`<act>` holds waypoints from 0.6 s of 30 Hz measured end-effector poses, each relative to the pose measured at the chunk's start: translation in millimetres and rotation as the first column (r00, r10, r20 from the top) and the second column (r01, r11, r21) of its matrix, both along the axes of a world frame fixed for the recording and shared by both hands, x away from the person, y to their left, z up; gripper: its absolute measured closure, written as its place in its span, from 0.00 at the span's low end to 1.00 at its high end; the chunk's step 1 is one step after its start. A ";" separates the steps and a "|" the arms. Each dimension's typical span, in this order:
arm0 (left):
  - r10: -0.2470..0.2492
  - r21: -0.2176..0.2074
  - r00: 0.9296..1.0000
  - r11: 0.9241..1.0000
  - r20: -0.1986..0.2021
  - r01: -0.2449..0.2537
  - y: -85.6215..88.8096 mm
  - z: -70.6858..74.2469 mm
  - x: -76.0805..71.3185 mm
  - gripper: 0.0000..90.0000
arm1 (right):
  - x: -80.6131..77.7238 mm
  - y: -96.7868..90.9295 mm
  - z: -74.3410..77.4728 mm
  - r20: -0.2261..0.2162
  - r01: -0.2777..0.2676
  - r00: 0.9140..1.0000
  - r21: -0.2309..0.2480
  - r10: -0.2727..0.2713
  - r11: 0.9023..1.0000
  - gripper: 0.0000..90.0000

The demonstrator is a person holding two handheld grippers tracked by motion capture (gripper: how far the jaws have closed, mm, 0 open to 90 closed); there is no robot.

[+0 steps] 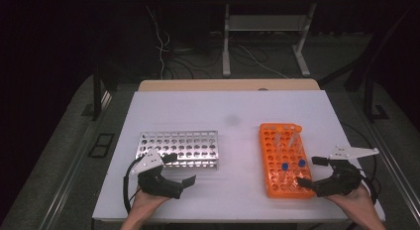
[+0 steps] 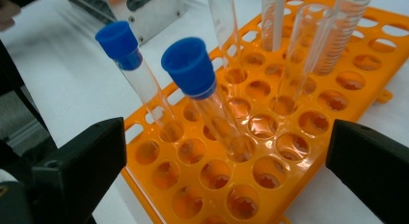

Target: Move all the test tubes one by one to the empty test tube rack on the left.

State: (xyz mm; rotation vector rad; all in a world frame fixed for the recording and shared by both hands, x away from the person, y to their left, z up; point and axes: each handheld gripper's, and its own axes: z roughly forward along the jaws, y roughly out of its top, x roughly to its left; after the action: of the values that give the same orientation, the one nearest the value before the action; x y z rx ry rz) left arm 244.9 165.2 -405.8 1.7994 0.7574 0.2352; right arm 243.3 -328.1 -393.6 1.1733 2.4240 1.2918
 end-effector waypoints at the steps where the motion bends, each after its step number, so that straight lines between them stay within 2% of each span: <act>1: 0.000 0.001 1.000 1.000 0.000 0.000 -0.1 -0.1 0.1 0.00 | 0.3 1.0 -0.3 -0.002 -0.008 1.000 -0.004 0.008 1.000 0.05; 2: 0.000 0.001 1.000 1.000 0.000 0.000 -0.2 -0.1 0.1 0.00 | 0.6 1.5 -0.6 0.002 -0.026 1.000 -0.002 0.026 1.000 0.06; 5: 0.000 0.003 1.000 1.000 -0.001 0.000 -0.2 -0.3 0.1 0.00 | 2.0 4.1 -0.6 -0.006 -0.034 0.999 -0.017 0.034 0.999 0.07; 7: 0.000 0.003 1.000 1.000 0.000 0.000 -0.1 -0.3 0.0 0.00 | 2.8 4.7 0.3 -0.002 -0.053 0.999 -0.027 0.053 0.998 0.15; 9: 0.001 0.003 1.000 1.000 0.000 -0.001 0.1 -0.4 -0.1 0.00 | 3.6 5.1 1.8 0.004 -0.062 0.998 -0.035 0.063 0.997 0.18; 14: 0.002 0.002 1.000 1.000 0.000 -0.002 0.4 -0.5 -0.1 0.00 | 7.0 4.6 4.5 0.013 -0.105 0.994 -0.066 0.106 0.992 0.38; 18: 0.004 0.003 1.000 1.000 0.000 -0.004 0.5 -0.6 -0.1 0.00 | 9.8 5.1 4.6 0.017 -0.133 0.991 -0.081 0.135 0.988 0.50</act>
State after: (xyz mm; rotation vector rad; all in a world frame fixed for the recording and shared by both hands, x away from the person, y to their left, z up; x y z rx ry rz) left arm 244.8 165.7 -406.4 1.8010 0.7609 0.2391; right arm 253.1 -323.1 -389.0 0.9861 2.5509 1.2235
